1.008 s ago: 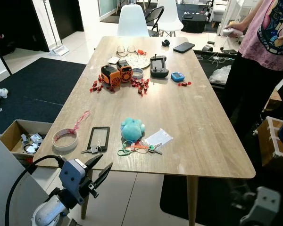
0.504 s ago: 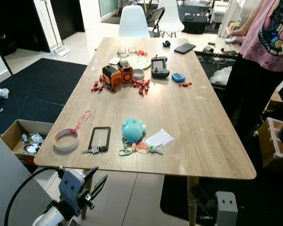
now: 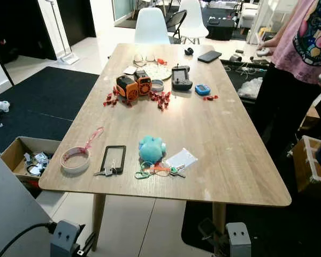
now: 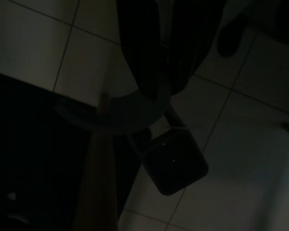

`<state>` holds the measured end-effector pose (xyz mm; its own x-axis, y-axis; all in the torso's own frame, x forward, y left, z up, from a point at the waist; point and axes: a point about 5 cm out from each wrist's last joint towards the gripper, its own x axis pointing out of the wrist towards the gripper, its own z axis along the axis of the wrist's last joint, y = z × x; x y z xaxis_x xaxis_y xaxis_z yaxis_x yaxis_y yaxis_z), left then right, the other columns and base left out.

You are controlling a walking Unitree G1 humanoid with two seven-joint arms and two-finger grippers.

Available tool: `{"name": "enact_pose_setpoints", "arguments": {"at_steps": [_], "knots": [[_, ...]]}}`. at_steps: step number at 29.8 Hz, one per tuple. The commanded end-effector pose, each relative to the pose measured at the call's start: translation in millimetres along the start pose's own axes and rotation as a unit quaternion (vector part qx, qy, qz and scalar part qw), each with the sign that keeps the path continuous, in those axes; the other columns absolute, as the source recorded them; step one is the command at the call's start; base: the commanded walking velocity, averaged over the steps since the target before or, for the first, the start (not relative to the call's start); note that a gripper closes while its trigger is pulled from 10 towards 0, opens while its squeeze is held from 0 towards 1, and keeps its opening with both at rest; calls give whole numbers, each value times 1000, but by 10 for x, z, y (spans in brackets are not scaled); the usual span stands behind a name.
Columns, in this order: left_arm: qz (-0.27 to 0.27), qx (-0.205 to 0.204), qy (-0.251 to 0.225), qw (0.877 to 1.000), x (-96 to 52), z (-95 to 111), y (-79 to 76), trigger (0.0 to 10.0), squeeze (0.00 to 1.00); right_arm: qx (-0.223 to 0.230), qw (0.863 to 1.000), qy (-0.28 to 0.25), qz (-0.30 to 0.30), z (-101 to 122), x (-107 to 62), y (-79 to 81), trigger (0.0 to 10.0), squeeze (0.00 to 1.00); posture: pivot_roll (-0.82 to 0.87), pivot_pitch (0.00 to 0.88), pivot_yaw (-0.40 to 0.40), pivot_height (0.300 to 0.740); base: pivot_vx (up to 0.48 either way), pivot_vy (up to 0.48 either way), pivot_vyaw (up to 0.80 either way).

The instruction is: Hang keys on a hook

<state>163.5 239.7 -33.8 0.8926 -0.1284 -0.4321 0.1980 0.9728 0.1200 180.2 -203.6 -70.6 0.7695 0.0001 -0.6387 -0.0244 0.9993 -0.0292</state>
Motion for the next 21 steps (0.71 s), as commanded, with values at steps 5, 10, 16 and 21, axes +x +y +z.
{"name": "enact_pose_setpoints", "arguments": {"at_steps": [5, 10, 16, 21], "knots": [[3, 1, 31, 1000, 112, -72, -189, 10000, 0, -14, 1000, 14, -4, -3, 29, 65, 7020, 0, 35, 41, -6, 740, 0, 0, 0], [7, 1, 53, 999, 149, -128, -231, 10000, 0, -23, 1000, 14, -4, 23, 50, 100, 10000, 0, 35, 35, -9, 740, 0, 0, 0], [3, -2, 75, 997, 173, -190, -299, 10000, 0, -55, 998, 17, 19, 23, 63, 193, 10000, 0, 34, 33, -12, 740, 0, 0, 0], [-3, -16, 80, 997, 192, -201, -341, 10000, 0, -53, 998, 18, 17, 21, 64, 200, 10000, 0, 36, 36, -10, 740, 0, 0, 0]]}}
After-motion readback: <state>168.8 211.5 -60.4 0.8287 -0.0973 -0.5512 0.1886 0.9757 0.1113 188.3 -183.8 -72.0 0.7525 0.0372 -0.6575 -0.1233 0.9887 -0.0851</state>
